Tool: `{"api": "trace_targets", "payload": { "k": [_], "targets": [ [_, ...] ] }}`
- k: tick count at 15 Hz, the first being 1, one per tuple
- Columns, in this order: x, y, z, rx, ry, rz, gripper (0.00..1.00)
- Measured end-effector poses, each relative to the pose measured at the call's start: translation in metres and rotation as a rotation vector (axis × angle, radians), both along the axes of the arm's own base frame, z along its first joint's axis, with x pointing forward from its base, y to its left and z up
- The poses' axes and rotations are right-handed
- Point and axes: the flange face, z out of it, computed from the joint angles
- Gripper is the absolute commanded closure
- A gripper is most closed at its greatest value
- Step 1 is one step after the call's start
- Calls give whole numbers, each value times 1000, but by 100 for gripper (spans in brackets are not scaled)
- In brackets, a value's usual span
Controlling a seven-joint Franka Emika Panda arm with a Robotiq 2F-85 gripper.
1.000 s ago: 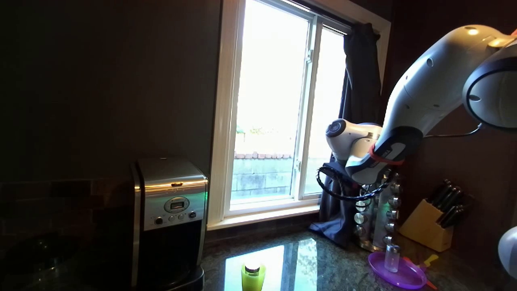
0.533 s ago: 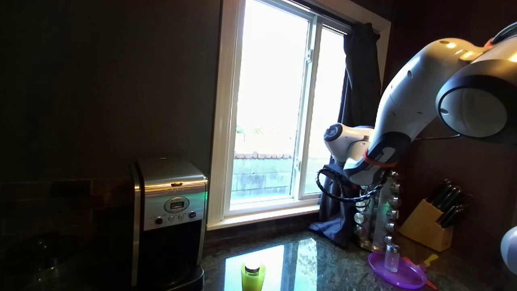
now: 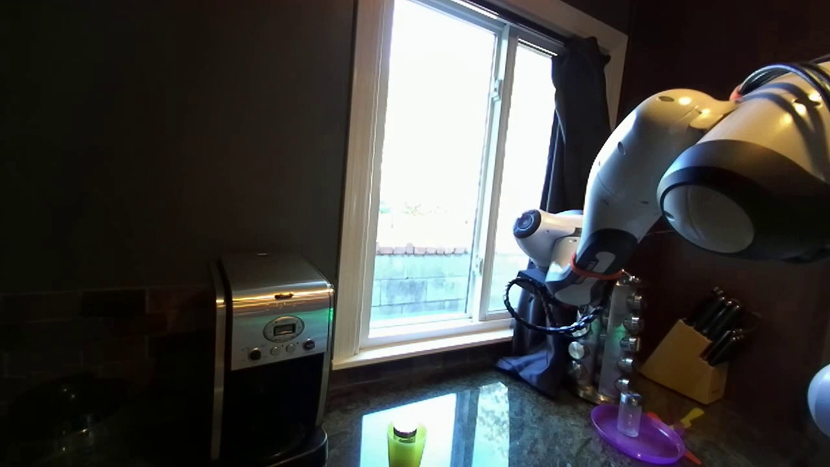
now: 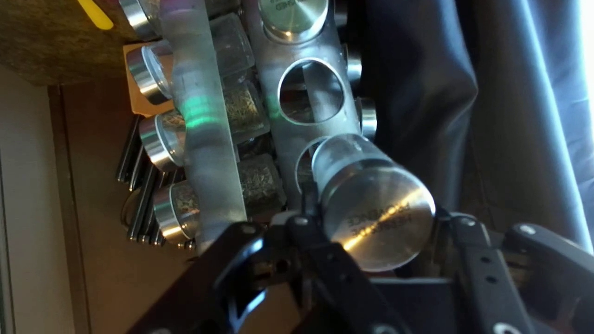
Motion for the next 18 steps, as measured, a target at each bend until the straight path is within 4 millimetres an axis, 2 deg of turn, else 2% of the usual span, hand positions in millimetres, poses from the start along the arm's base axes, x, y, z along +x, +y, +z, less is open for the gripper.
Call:
{"api": "trace_targets", "payload": {
  "k": [10,18],
  "targets": [
    [4,-7,-8,-38,25,-36,76],
    [11,-16,-12,-57,19,3,76]
  ]
}}
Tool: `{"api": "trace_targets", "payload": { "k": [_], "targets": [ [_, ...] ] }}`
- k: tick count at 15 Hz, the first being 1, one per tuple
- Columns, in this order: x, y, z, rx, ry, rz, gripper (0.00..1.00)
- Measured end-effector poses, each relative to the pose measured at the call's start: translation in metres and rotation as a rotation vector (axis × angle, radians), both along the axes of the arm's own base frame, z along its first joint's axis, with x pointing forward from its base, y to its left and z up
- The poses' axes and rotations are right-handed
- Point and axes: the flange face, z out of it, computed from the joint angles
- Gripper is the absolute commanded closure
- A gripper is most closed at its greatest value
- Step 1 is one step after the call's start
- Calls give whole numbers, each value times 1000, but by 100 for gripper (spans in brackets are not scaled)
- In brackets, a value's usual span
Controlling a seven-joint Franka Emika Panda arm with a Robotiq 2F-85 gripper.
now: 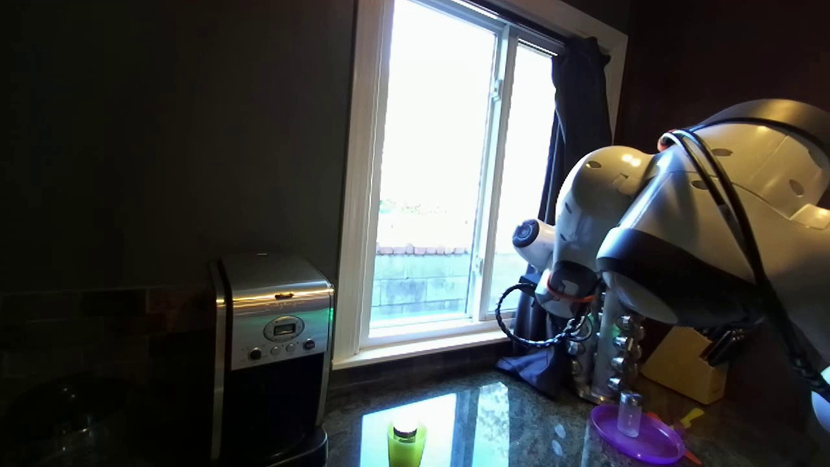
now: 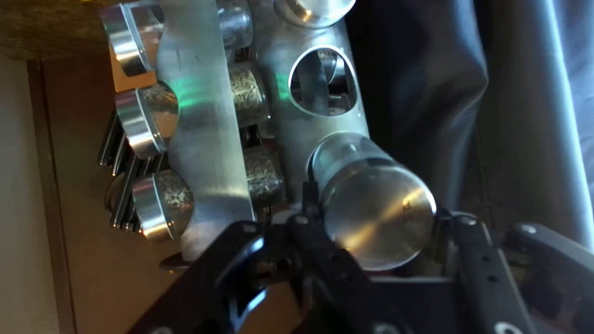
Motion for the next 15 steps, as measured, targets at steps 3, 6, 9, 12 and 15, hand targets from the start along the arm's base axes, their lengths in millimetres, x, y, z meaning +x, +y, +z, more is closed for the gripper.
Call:
{"api": "trace_targets", "payload": {
  "k": [3,6,9,12,15],
  "targets": [
    [2,-3,0,1,-8,5,76],
    [4,-4,0,5,-19,-3,76],
    [5,-3,0,9,-31,-27,76],
    [8,1,2,16,-37,-80,76],
    [10,4,3,21,-38,-114,76]
  ]
}}
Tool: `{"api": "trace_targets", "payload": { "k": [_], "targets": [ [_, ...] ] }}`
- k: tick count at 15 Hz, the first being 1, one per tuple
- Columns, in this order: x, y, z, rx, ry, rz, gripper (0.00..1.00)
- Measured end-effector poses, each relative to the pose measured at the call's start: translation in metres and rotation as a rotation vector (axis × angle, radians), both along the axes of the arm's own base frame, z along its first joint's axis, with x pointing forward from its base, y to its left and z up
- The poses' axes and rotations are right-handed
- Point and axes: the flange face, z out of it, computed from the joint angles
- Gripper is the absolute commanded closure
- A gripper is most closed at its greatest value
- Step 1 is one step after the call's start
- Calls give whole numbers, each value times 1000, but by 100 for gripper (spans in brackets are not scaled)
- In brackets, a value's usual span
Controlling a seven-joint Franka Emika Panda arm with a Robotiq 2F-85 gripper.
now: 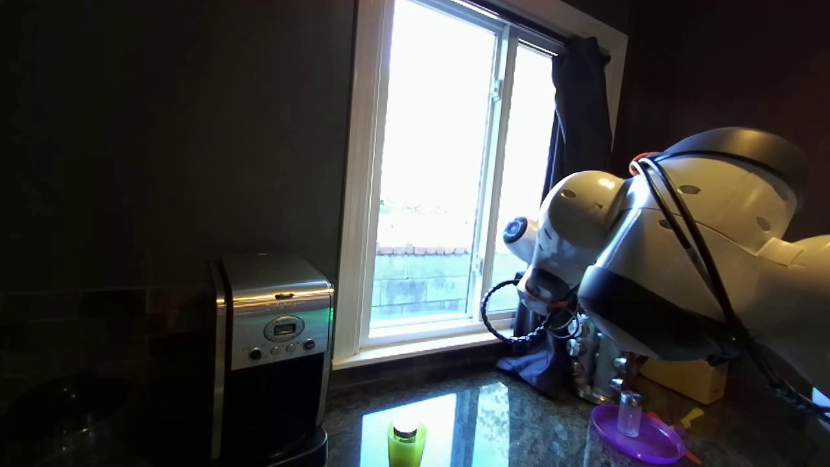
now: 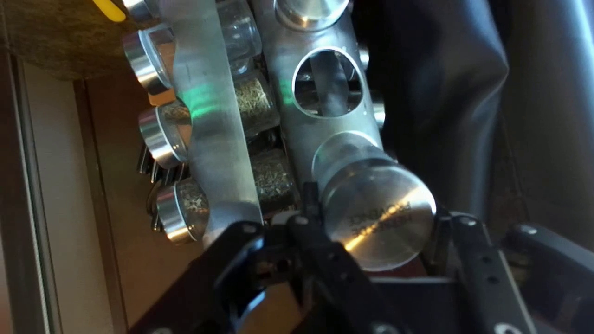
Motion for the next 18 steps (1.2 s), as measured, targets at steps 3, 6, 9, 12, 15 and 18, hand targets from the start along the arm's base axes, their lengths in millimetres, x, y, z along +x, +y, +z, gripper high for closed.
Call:
{"api": "trace_targets", "payload": {
  "k": [3,6,9,12,15,18],
  "targets": [
    [0,0,0,-3,6,3,76],
    [1,-1,-1,-8,33,21,76],
    [2,-2,-1,-11,55,37,76],
    [2,-3,0,-11,73,48,76],
    [3,-5,1,-2,69,41,76],
    [4,-4,4,17,56,21,76]
  ]
}}
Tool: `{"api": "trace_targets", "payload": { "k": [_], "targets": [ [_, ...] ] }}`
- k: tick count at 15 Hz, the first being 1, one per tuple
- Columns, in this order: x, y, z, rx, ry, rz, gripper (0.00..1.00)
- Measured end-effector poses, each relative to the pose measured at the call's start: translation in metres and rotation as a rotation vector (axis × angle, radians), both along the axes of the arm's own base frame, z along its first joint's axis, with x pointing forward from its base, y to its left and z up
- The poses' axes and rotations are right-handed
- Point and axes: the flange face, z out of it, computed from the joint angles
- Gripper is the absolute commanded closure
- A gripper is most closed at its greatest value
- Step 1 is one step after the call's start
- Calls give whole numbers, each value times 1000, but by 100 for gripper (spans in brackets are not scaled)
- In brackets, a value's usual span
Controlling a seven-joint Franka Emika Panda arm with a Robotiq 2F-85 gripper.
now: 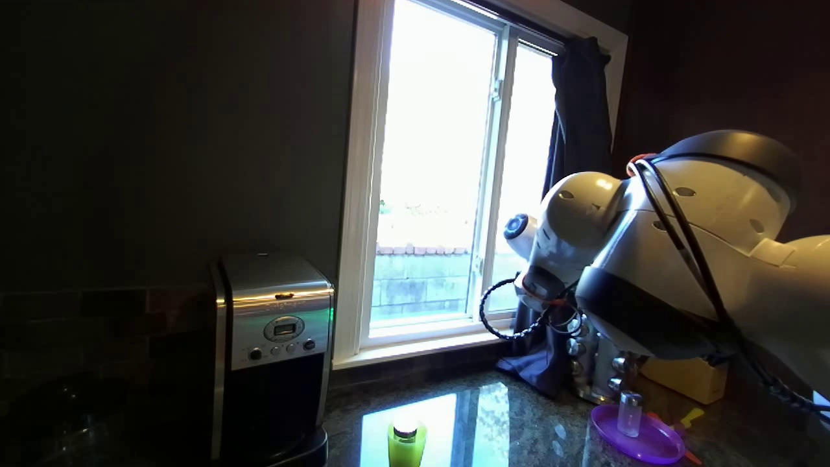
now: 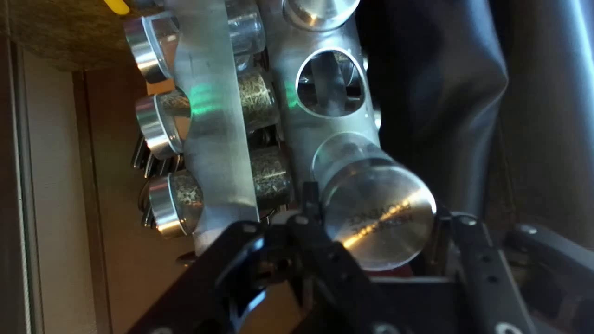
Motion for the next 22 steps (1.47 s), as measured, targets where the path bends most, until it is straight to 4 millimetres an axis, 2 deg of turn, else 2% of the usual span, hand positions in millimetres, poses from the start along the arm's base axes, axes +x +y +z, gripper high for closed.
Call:
{"api": "trace_targets", "payload": {
  "k": [9,22],
  "targets": [
    [1,-1,3,15,5,-5,76],
    [2,-9,-11,-61,-2,81,76]
  ]
}}
